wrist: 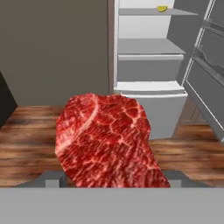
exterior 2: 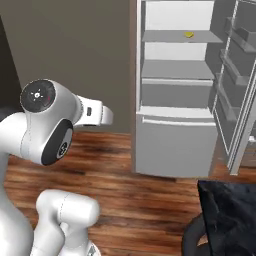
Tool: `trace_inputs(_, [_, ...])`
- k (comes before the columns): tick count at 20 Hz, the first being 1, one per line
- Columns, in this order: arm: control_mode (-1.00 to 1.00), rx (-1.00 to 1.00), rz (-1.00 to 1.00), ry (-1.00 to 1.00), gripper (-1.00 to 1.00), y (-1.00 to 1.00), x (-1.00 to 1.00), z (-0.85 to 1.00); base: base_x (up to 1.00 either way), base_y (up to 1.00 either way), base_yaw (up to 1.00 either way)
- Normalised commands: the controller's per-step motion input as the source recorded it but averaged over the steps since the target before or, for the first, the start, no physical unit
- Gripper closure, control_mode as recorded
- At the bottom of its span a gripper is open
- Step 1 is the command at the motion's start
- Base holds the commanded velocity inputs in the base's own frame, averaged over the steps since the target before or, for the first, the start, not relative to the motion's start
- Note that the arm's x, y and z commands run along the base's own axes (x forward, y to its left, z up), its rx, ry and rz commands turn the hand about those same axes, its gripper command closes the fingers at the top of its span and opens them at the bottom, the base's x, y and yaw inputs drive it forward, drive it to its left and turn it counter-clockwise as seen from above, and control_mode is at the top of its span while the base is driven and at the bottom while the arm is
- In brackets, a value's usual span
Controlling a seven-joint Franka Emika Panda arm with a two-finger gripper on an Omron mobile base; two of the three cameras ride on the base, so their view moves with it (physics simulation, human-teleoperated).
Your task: Take the cheese, steak, and lemon wedge from the fridge and place them on the plate on the dining counter to create an appetizer plate.
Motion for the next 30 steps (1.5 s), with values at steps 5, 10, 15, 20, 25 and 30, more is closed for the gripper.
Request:
trace_inputs(5, [1.00, 0.00, 0.00, 0.00, 1.00, 0.00, 0.00, 0.00, -1.00, 0.16, -0.30])
trace_inputs(10, [1.00, 0.00, 0.00, 0.00, 1.00, 0.00, 0.00, 0.00, -1.00, 0.05, -0.32])
trace_inputs(15, [1.00, 0.00, 0.00, 0.00, 1.00, 0.00, 0.00, 0.00, -0.99, 0.00, -0.34])
trace_inputs(20, [1.00, 0.00, 0.00, 0.00, 1.00, 0.00, 0.00, 0.00, -0.98, 0.00, -0.36])
trace_inputs(25, [1.00, 0.00, 0.00, 0.00, 1.00, 0.00, 0.00, 0.00, -0.72, 0.00, -0.34])
trace_inputs(30, [1.00, 0.00, 0.00, 0.00, 1.00, 0.00, 0.00, 0.00, -0.33, 0.00, -0.37])
